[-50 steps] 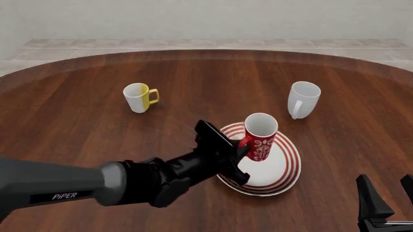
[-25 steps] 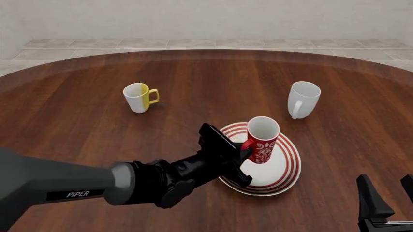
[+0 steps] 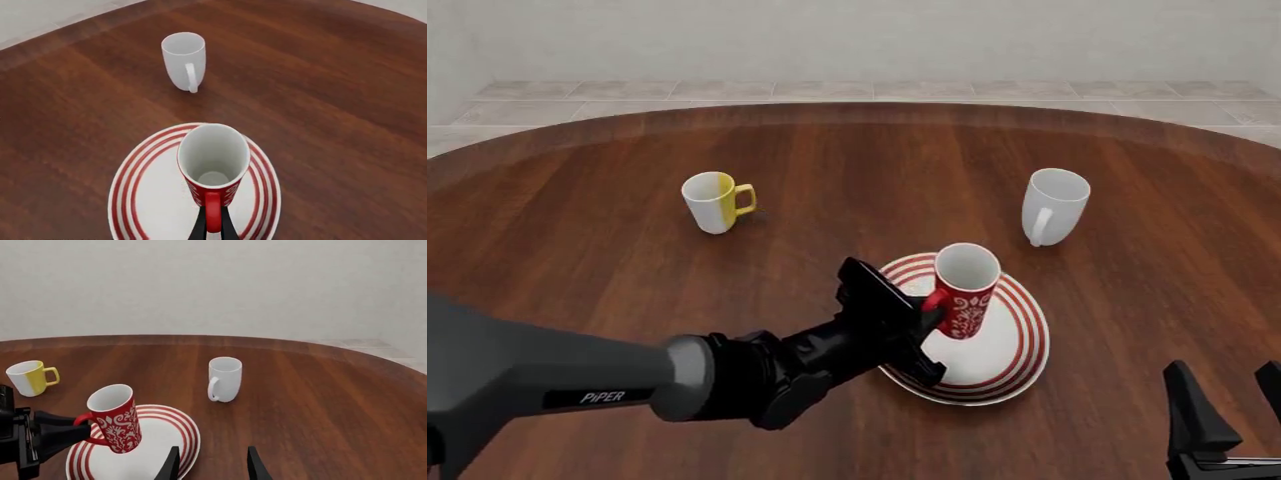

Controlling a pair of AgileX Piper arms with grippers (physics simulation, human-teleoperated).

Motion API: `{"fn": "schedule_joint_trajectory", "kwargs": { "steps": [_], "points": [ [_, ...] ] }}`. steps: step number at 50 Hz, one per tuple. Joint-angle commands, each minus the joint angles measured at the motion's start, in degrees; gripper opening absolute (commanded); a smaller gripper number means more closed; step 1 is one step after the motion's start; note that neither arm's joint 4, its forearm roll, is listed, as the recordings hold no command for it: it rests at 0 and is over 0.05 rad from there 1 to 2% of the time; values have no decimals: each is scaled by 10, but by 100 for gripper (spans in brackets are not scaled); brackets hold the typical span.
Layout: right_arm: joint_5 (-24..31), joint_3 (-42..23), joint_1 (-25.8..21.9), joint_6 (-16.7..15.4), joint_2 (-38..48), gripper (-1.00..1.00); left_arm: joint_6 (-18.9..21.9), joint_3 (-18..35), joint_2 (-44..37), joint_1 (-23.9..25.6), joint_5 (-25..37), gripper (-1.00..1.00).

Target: Pick up the red mug and put it on the plate

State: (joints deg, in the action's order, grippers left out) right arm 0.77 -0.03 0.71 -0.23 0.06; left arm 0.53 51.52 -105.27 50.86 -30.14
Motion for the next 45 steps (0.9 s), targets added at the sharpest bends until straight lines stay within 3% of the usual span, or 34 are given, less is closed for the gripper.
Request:
{"fn": "schedule_joint_trajectory", "kwargs": {
  "steps": [1, 45],
  "points": [
    [1, 0, 0, 0, 0, 100, 2, 4, -3, -3, -4, -100],
    [3, 0, 3, -1, 0, 100, -2, 28, -45, -9, -16, -100]
  ]
}}
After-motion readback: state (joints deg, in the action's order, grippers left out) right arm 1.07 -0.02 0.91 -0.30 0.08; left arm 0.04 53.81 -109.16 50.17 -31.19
